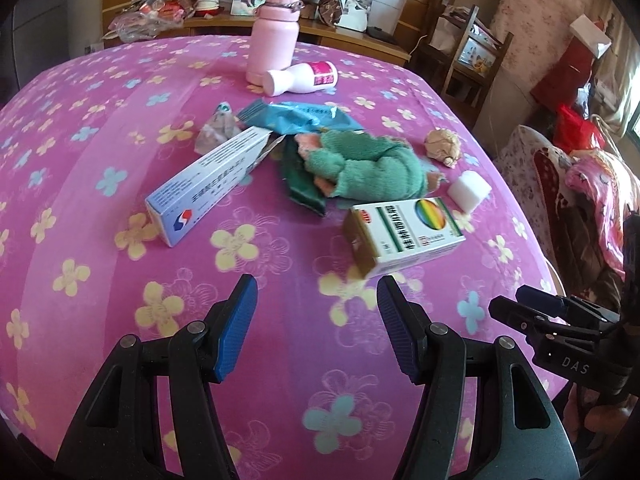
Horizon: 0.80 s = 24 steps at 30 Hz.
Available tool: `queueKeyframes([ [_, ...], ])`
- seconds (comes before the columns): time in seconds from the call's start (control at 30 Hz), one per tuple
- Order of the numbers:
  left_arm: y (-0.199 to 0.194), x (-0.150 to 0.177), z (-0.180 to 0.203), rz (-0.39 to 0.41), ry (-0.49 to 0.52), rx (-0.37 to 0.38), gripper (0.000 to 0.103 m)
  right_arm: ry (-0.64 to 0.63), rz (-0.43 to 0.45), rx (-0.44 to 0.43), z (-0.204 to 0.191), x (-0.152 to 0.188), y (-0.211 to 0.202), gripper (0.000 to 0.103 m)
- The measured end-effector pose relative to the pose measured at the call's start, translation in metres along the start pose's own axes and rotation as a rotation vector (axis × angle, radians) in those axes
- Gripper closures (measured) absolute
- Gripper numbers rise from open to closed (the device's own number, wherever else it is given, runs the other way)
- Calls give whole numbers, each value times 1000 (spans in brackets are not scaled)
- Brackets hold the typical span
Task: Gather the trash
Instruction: 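Move both open tools back over the remaining trash on the table, then lower both open tools toward the rainbow medicine box and white ointment box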
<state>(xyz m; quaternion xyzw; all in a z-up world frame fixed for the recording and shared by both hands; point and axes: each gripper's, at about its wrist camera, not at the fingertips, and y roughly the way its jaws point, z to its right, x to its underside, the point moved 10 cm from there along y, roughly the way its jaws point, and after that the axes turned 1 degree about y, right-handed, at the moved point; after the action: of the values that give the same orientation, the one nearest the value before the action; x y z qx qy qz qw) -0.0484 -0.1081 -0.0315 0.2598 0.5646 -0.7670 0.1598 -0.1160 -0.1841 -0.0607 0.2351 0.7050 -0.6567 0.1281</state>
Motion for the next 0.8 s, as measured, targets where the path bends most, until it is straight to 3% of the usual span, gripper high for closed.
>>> queueKeyframes([
  [0.4, 22, -13, -23, -13, -60, -4, 42, 28, -20, 13, -1, -7, 8, 44],
  [0.8, 39, -31, -22, 13, -67, -33, 42, 55, -25, 14, 9, -10, 9, 43],
])
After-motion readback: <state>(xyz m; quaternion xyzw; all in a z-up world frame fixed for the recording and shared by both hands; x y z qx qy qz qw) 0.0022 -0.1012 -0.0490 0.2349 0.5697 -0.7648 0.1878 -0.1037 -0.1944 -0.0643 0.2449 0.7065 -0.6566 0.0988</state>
